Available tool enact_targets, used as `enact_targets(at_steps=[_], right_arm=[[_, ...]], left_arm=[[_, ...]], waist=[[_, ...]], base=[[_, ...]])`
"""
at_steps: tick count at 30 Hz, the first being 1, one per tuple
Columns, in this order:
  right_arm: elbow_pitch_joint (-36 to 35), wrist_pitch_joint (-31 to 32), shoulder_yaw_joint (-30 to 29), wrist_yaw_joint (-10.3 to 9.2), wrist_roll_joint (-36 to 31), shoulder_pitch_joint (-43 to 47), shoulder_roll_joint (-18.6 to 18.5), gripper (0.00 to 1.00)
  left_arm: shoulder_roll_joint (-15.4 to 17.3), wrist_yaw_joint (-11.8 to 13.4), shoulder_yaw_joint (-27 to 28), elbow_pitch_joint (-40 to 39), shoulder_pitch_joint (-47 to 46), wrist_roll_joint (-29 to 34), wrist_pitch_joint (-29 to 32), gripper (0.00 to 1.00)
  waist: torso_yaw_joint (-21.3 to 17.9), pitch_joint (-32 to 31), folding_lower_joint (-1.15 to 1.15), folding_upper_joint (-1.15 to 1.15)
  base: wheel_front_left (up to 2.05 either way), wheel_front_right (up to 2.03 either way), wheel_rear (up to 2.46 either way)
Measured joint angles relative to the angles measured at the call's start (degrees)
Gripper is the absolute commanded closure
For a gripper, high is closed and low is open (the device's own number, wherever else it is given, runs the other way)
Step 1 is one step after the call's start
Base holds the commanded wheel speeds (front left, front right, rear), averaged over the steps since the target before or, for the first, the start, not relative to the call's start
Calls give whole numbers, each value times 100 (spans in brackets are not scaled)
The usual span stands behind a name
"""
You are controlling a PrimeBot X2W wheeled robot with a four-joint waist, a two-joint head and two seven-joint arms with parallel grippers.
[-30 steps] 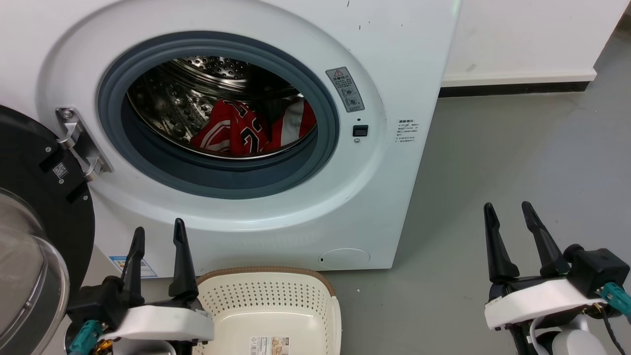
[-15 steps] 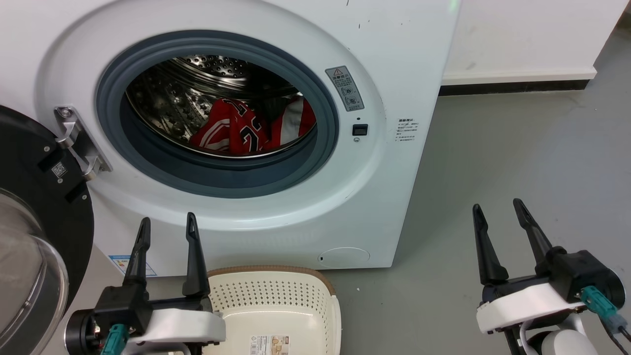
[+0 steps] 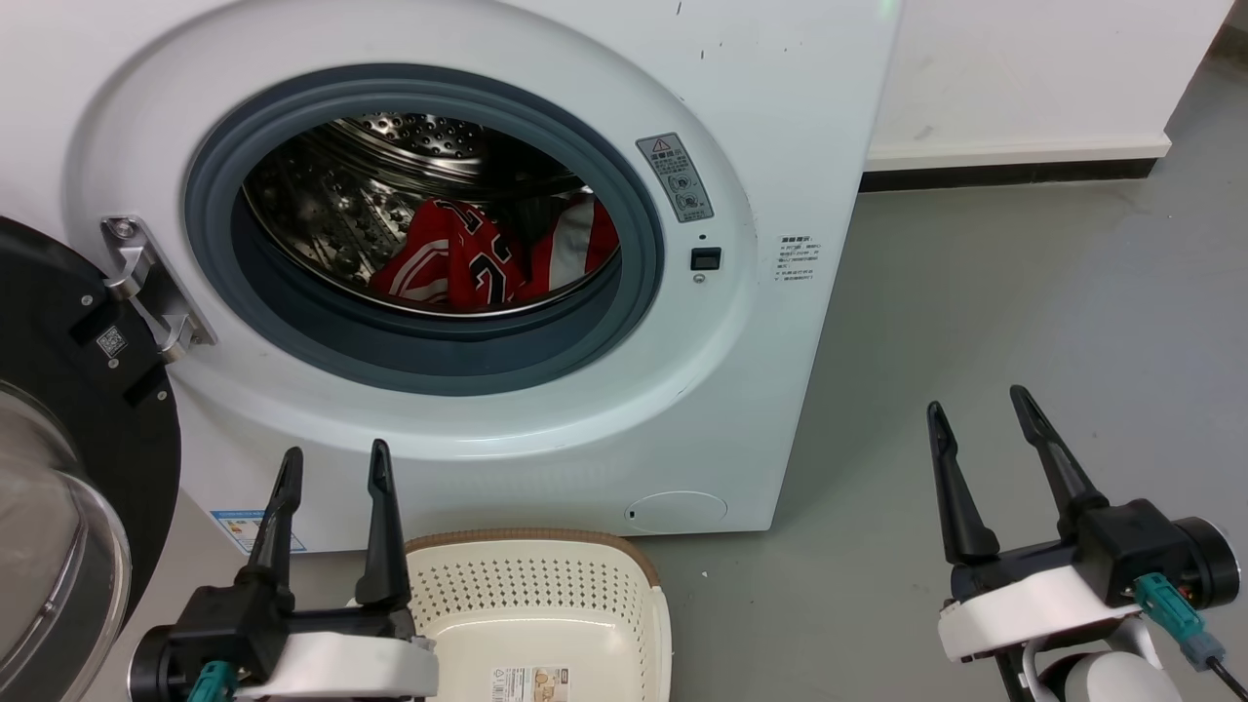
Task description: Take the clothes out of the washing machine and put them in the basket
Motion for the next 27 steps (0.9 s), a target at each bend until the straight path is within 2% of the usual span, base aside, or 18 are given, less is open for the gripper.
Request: enact_targets(at_steps=[5, 10, 15, 27], right_arm=[[33, -52, -15, 0, 21, 2, -2, 0], [76, -102, -71, 0, 107, 2, -3, 0], [76, -149, -53, 0, -1, 2, -2, 0], [138, -149, -32, 0, -18, 2, -2, 0]], left_arm=[[-115, -391, 296, 40, 53, 85, -55, 0], [-171, -598, 435, 97, 57, 347, -104, 0], [-193, -723, 508, 155, 65, 563, -149, 0], [-197, -770, 555, 253, 65, 455, -149, 0]], waist=[[-13, 11, 0, 0], [-37, 22, 0, 0], [-73, 24, 0, 0], [-132, -12, 0, 0]], base=[[0, 0, 0], [0, 0, 0], [0, 0, 0], [0, 0, 0]])
